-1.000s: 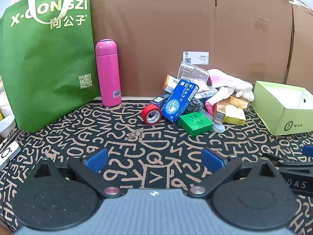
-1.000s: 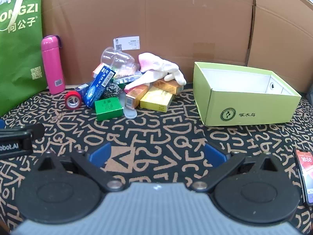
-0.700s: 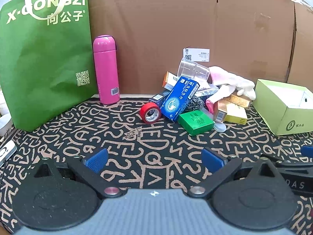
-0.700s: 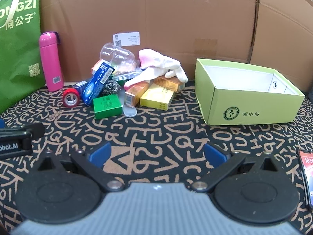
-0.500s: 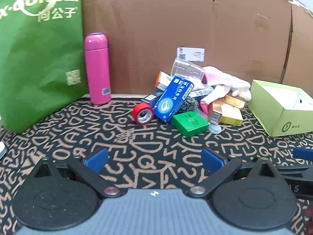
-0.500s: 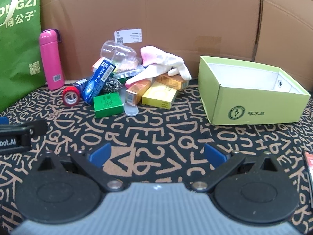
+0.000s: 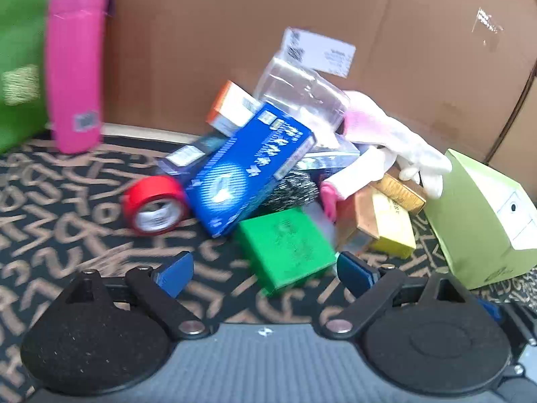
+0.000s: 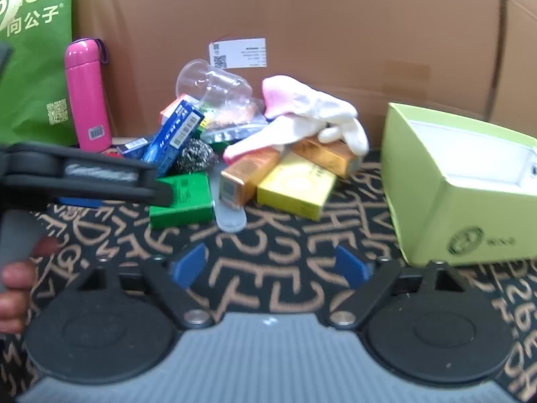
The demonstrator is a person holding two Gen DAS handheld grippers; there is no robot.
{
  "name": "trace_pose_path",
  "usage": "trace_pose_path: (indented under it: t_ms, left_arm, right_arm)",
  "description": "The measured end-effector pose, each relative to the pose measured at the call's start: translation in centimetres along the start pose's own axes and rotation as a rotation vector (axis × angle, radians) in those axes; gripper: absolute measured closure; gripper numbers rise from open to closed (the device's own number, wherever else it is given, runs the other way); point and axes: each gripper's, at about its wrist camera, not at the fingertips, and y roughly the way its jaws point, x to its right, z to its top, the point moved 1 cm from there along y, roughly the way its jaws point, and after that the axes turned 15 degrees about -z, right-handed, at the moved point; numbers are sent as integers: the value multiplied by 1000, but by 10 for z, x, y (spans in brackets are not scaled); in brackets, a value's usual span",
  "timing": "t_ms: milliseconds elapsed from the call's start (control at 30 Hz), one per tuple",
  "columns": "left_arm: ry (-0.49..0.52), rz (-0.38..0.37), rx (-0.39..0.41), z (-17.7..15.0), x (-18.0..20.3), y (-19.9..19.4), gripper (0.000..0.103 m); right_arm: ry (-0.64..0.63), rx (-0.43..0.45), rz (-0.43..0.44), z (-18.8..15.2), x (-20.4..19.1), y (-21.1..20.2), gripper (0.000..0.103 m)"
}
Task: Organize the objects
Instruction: 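Reach left tool toward green box while right tool reaches toward copper box, then close left tool on green box while right tool grasps copper box, lift both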
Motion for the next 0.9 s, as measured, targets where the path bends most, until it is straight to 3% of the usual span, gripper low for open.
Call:
trace_pose_path:
  t_ms: [100,267,333,400,467,533,600,667,700,733,867,900]
  left_arm:
    - [36,-21,-40,6,-7,20,20]
    - [38,-107,-40,20,-29,15,49]
    - [10,-115,-52,25,-41,9,58]
    - [-17,-129,-68,27,-46,3,60]
    - [-45,-142,-93,28,-43,-2,58]
    - [-1,-152,-106,27,-29,-4,44]
    - [54,-137,-111,21,-14,-2,33]
    - [92,-107,-107,16,-3,8,29]
    - [84,-83,-124,15,0,17,28]
    - [57,-81,-118,14,-4,20,20]
    - [93,8,-73,14,6,36,19]
    - [101,15,-67,14,7,36,23]
  right_arm:
    - [1,3,21,11,-7,18,34]
    - [-25,25,65,36,-28,47,43]
    - [-72,8,62,42,-40,60,57]
    - [-89,22,38,42,-42,63,65]
    - [-87,18,22,38,-35,59,71]
    - [-92,11,-1,29,-23,51,78]
    - [-83,-22,-1,20,-11,46,79]
    - [-73,-51,4,12,-4,44,80]
    - [-78,-45,7,9,-2,42,80]
    - [-90,-37,8,6,-2,36,80]
    - [-107,-34,32,4,0,32,79]
    - [-100,-38,47,7,1,33,78]
